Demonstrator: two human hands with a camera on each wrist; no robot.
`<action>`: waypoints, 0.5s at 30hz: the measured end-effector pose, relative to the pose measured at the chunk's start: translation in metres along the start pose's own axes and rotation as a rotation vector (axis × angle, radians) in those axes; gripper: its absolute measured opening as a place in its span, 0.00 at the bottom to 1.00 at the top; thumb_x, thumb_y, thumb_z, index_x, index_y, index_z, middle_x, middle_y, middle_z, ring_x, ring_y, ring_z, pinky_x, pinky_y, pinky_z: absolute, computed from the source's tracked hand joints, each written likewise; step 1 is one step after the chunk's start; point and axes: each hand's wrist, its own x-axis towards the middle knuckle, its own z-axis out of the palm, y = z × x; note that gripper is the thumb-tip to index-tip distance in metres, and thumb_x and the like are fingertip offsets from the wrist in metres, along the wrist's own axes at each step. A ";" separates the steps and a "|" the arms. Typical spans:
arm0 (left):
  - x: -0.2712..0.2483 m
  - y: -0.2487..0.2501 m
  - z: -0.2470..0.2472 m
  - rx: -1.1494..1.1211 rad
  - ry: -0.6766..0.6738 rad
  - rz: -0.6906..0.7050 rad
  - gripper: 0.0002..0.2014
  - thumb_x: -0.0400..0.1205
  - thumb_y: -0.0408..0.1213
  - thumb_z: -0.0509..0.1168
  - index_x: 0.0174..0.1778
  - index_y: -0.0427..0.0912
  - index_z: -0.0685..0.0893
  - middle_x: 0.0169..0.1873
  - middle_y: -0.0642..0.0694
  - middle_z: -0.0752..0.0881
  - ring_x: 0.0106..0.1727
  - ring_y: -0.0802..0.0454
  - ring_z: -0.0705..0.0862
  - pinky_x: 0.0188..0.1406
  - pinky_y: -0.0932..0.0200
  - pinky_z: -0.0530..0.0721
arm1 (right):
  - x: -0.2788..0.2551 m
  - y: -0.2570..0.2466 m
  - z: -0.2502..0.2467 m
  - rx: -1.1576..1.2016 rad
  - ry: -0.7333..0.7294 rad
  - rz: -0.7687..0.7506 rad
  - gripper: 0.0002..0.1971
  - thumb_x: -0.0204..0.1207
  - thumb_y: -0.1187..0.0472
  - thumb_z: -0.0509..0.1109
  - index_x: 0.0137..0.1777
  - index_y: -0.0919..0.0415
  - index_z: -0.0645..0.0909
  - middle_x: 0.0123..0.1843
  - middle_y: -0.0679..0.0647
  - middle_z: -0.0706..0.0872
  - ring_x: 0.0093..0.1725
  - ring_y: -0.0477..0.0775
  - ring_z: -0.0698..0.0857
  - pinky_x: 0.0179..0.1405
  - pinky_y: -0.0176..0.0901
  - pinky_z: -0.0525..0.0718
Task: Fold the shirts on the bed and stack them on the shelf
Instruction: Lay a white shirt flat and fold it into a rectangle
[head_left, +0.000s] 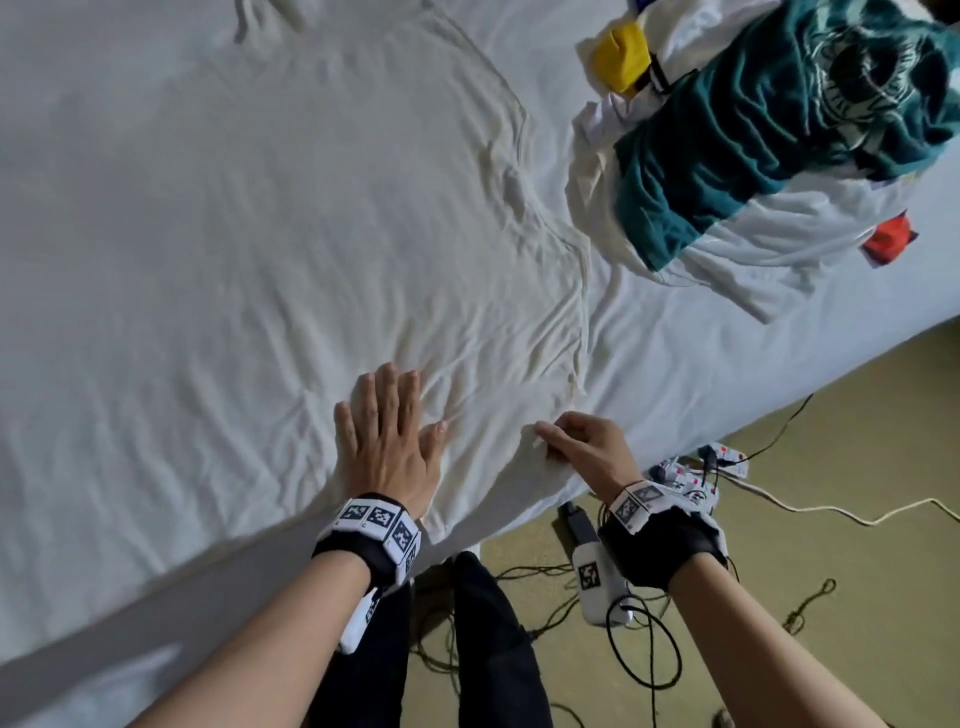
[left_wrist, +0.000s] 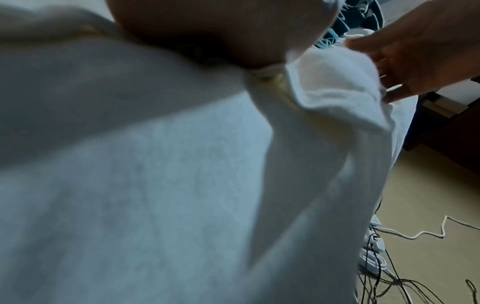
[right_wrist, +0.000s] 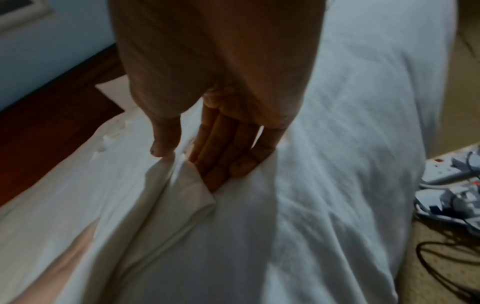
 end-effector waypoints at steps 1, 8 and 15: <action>0.000 0.001 0.001 -0.002 -0.003 -0.004 0.35 0.85 0.60 0.41 0.86 0.49 0.46 0.86 0.43 0.46 0.86 0.42 0.44 0.82 0.34 0.48 | -0.003 0.004 -0.001 0.092 -0.004 -0.017 0.12 0.75 0.55 0.76 0.32 0.58 0.84 0.28 0.47 0.85 0.33 0.46 0.82 0.39 0.42 0.79; -0.001 0.004 -0.005 0.001 -0.039 -0.016 0.33 0.86 0.59 0.38 0.86 0.49 0.42 0.86 0.44 0.42 0.86 0.42 0.40 0.83 0.34 0.43 | -0.015 0.012 0.006 0.336 -0.040 0.062 0.07 0.74 0.68 0.76 0.44 0.62 0.80 0.39 0.59 0.88 0.42 0.55 0.88 0.43 0.46 0.89; 0.000 0.003 -0.004 -0.033 -0.048 -0.008 0.34 0.85 0.60 0.36 0.86 0.50 0.43 0.86 0.44 0.41 0.86 0.42 0.40 0.82 0.34 0.43 | -0.028 0.046 -0.009 0.178 0.285 0.153 0.11 0.72 0.66 0.70 0.37 0.54 0.71 0.33 0.54 0.78 0.34 0.56 0.78 0.37 0.55 0.80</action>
